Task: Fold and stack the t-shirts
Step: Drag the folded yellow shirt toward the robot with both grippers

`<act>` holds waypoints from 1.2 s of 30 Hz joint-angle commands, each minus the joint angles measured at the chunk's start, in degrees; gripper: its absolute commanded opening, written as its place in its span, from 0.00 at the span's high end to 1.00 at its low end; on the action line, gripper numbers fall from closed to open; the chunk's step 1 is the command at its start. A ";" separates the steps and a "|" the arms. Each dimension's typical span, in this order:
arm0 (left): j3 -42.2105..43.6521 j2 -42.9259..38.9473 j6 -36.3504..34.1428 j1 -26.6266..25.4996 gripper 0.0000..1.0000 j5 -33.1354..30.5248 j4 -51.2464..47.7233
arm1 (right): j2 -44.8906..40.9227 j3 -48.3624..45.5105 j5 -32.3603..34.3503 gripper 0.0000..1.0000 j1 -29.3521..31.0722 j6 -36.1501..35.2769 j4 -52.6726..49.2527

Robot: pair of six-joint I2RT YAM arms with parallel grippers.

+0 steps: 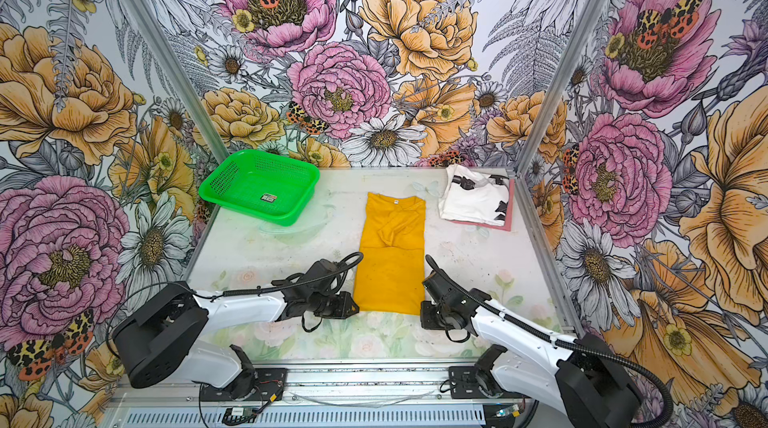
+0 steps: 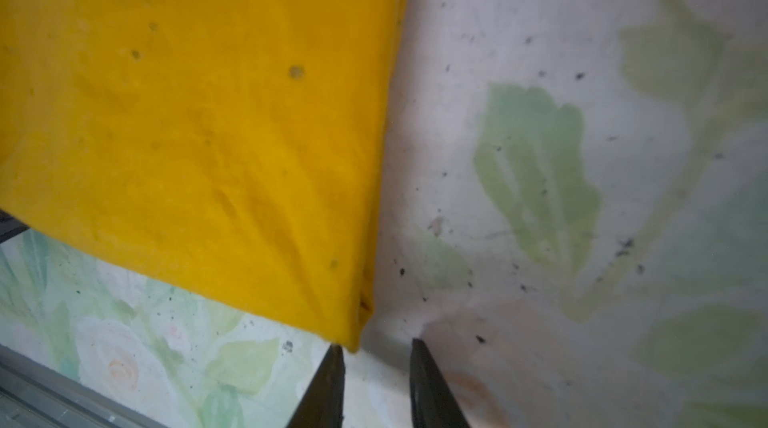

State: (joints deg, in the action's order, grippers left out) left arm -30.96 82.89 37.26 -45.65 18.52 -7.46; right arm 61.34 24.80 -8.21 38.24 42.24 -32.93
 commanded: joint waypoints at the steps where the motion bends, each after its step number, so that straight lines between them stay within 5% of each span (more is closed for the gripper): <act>1: 0.09 0.47 0.01 -0.49 0.94 -2.44 -0.49 | 1.49 1.87 0.46 0.84 0.65 -0.68 0.93; 8: 1.48 -1.80 -0.01 -0.58 1.00 -3.43 -1.16 | 0.18 1.79 0.22 1.00 1.68 -0.06 0.85; 16: 5.08 -6.19 2.30 -3.60 1.00 -6.11 -2.26 | -0.06 1.09 -0.18 1.00 6.92 1.98 0.75; 29: 13.25 -21.48 12.86 -16.97 1.00 -13.75 -6.36 | -6.10 -1.68 4.39 1.00 23.54 13.04 0.33; 36: 10.48 -26.70 11.36 -15.92 1.00 -15.57 -11.83 | -8.47 1.18 6.84 1.00 24.84 13.55 -0.98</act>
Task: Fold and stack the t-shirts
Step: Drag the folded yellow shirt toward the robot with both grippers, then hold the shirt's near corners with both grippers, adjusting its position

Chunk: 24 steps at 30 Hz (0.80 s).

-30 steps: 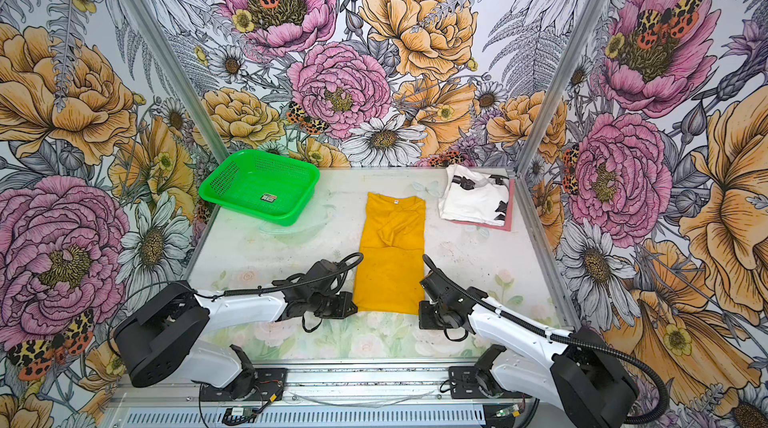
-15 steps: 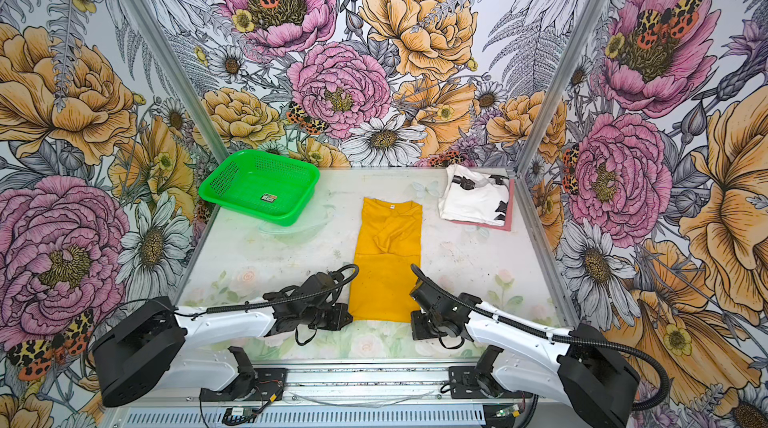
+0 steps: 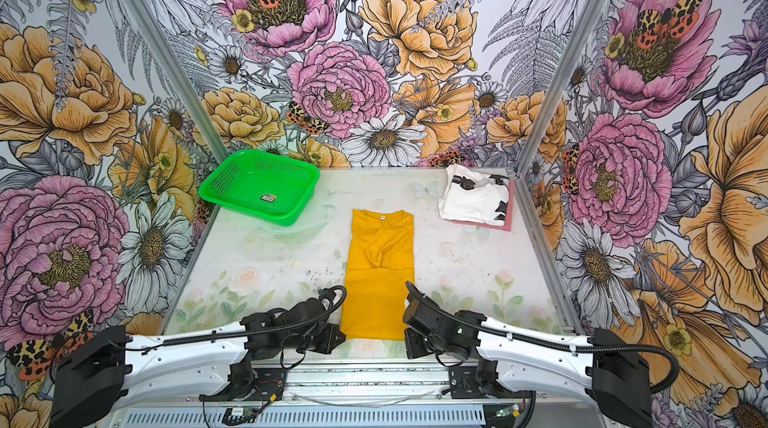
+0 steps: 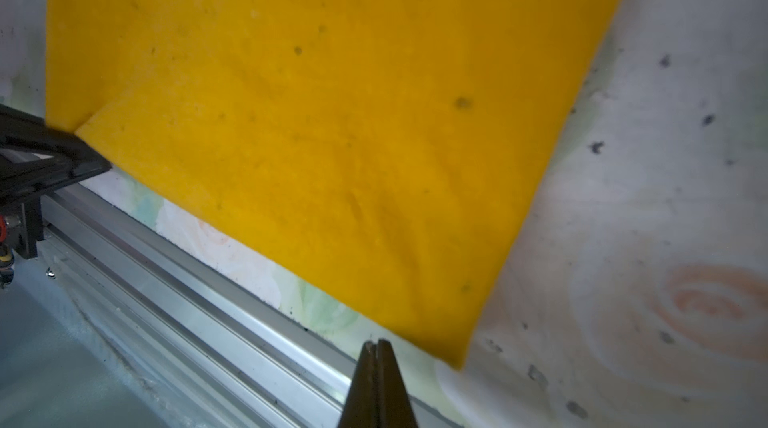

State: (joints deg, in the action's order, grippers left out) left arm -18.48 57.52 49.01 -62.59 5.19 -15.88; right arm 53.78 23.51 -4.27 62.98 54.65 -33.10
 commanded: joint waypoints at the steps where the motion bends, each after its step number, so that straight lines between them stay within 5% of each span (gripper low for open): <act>1: -2.72 -1.52 -1.11 1.73 1.00 -1.71 -3.94 | -0.82 3.53 3.37 1.00 -0.10 0.62 -0.94; 10: -9.55 1.53 -9.25 11.67 1.00 5.15 -5.29 | 3.07 12.10 1.30 1.00 -9.49 -6.61 -1.50; 15: -7.74 1.26 -8.48 11.64 1.00 6.06 -5.20 | 5.20 9.01 0.33 0.78 -9.83 -5.14 -1.88; 24: -3.28 -5.00 -5.78 9.10 1.00 5.88 -5.29 | -3.90 -0.25 -1.65 0.55 -8.12 1.11 -2.08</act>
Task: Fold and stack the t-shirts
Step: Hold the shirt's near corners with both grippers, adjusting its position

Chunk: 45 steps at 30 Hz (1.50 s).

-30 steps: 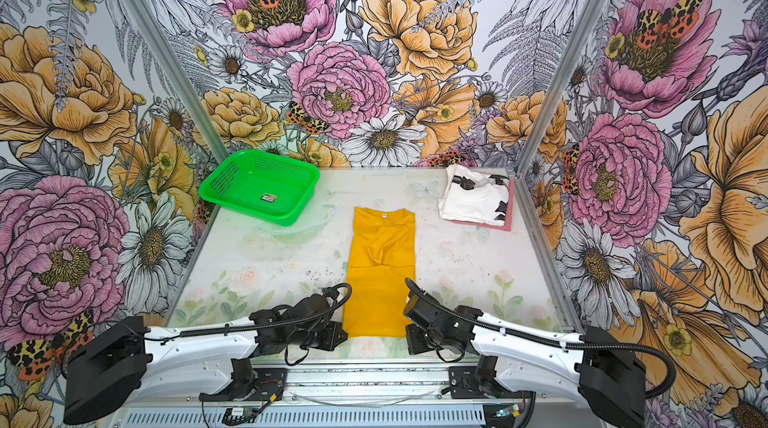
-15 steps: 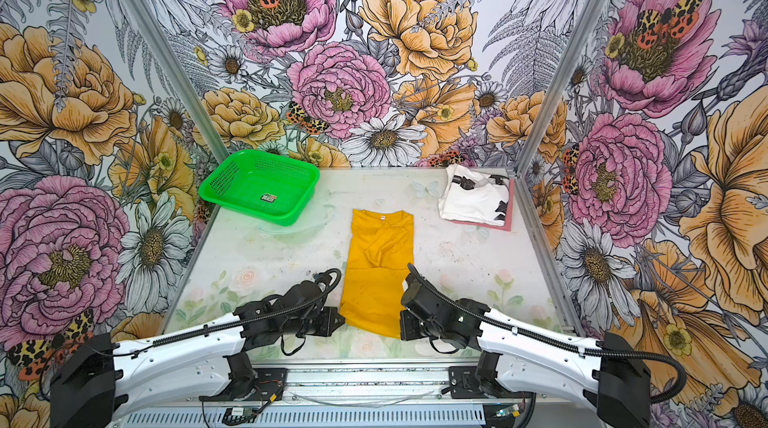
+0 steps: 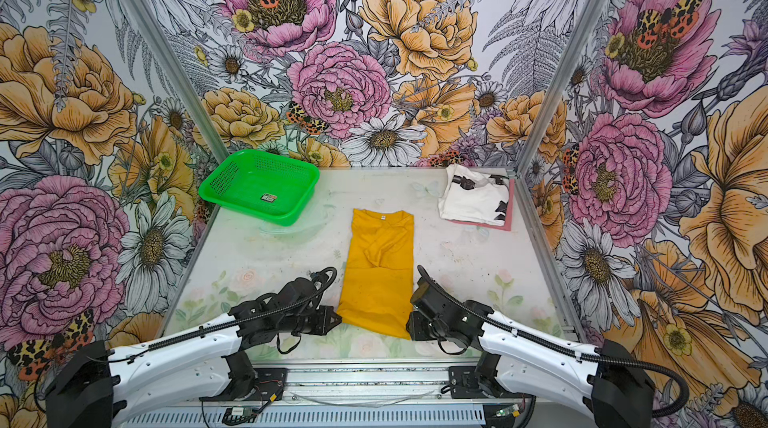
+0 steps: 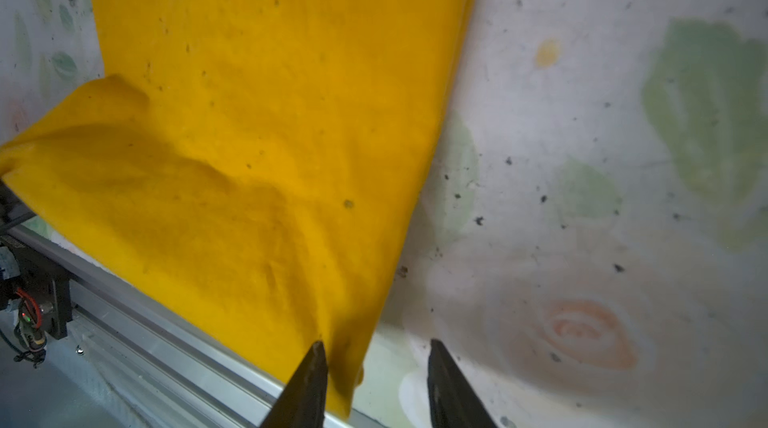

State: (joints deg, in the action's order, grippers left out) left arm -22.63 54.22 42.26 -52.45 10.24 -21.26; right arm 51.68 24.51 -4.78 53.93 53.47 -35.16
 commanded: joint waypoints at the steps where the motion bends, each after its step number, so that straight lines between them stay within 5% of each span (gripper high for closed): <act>1: 1.16 -1.95 1.05 -1.44 0.99 0.95 0.10 | -1.93 -1.78 -1.29 0.54 1.61 2.51 0.00; 8: 1.75 -1.27 2.02 -4.01 0.93 -0.25 0.62 | -0.58 -2.44 -1.08 0.53 5.12 3.05 0.40; 15: 3.41 -0.12 2.28 -4.27 0.55 -0.63 1.13 | 1.03 -3.18 -0.37 0.54 5.75 3.04 3.12; 18: 4.19 -0.25 2.56 -3.68 0.52 -0.88 1.70 | 2.72 -3.30 -0.15 0.54 5.75 2.78 4.48; 22: 5.32 0.31 2.78 -2.72 0.52 0.02 3.39 | 5.35 -3.11 -0.06 0.59 5.66 2.32 6.82; 25: 5.16 1.10 2.78 -2.58 0.54 -0.38 3.84 | 7.27 -2.61 0.11 0.73 5.66 1.91 7.59; 31: 2.93 3.35 0.77 -1.37 0.80 -0.67 4.78 | 8.00 -1.79 -1.06 1.00 5.58 0.93 7.39; 34: 2.14 4.34 -0.29 -0.79 0.99 0.12 4.65 | 7.66 -1.51 -1.78 1.00 5.31 0.84 6.97; 45: -4.58 2.43 -4.94 3.22 1.00 1.37 -1.38 | 4.53 6.08 -4.92 1.00 -3.95 -5.60 1.17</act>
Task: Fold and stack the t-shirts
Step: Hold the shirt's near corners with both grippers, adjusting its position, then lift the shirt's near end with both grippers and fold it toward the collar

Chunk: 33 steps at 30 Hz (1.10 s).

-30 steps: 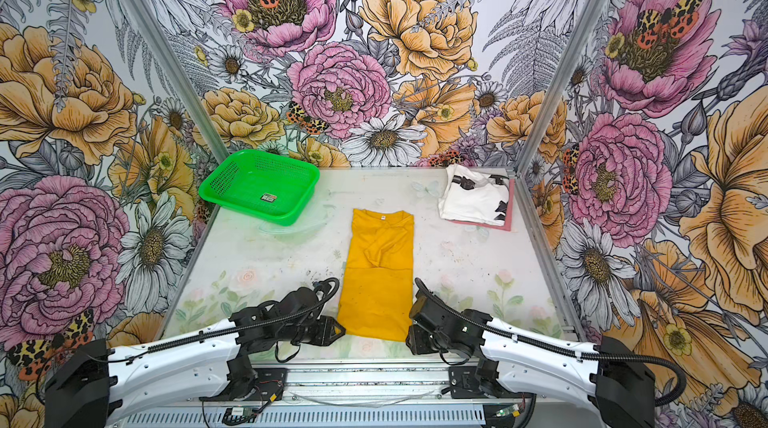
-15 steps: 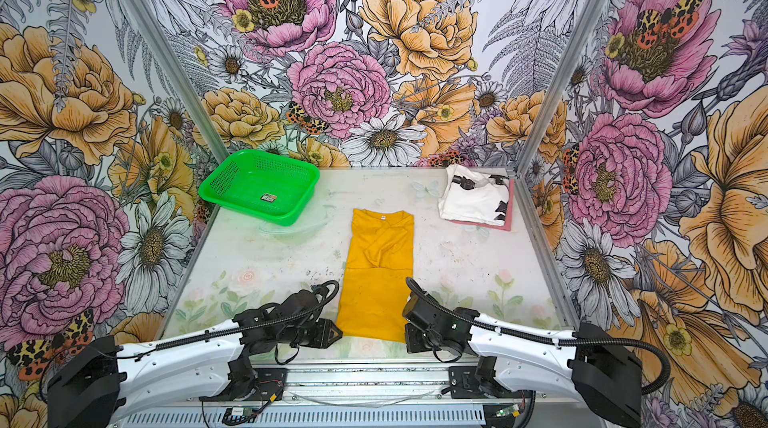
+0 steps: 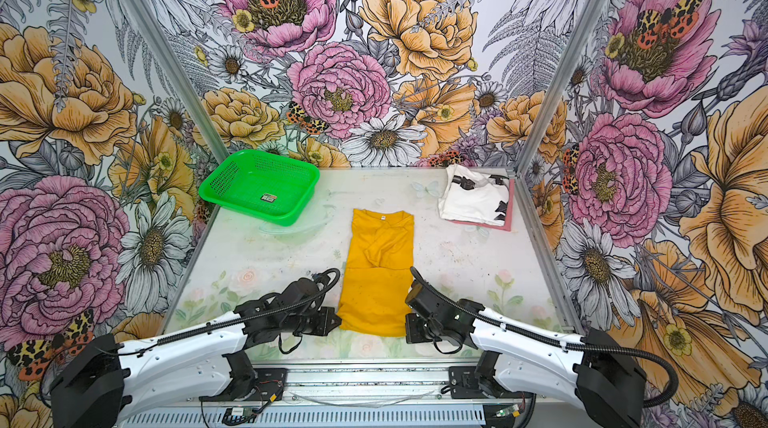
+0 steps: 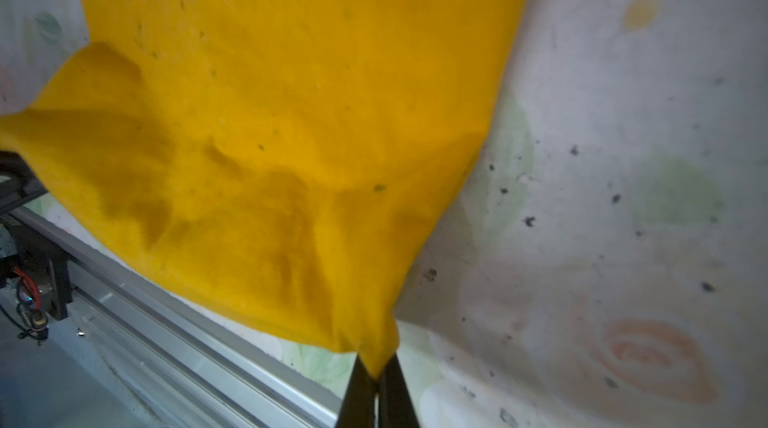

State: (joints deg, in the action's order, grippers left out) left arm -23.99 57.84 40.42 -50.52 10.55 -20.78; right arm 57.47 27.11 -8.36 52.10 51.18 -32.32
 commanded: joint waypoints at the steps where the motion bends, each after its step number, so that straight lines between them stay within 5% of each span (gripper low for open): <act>1: -4.11 -1.11 -3.68 2.04 1.00 1.61 -2.24 | -1.14 4.54 -1.97 1.00 -3.24 -4.22 -1.85; 14: -17.40 7.16 -13.72 14.13 1.00 6.37 -4.22 | 10.74 20.01 -5.25 1.00 -16.84 -14.38 -1.97; 33: -50.33 45.33 -22.06 26.13 1.00 12.90 0.34 | 44.33 46.62 -10.60 1.00 -35.10 -23.45 3.05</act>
State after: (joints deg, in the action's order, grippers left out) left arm -70.81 100.47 20.53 -25.78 21.10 -22.31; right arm 98.43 70.00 -17.34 18.26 29.65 -31.03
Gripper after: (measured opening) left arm 0.052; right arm 0.049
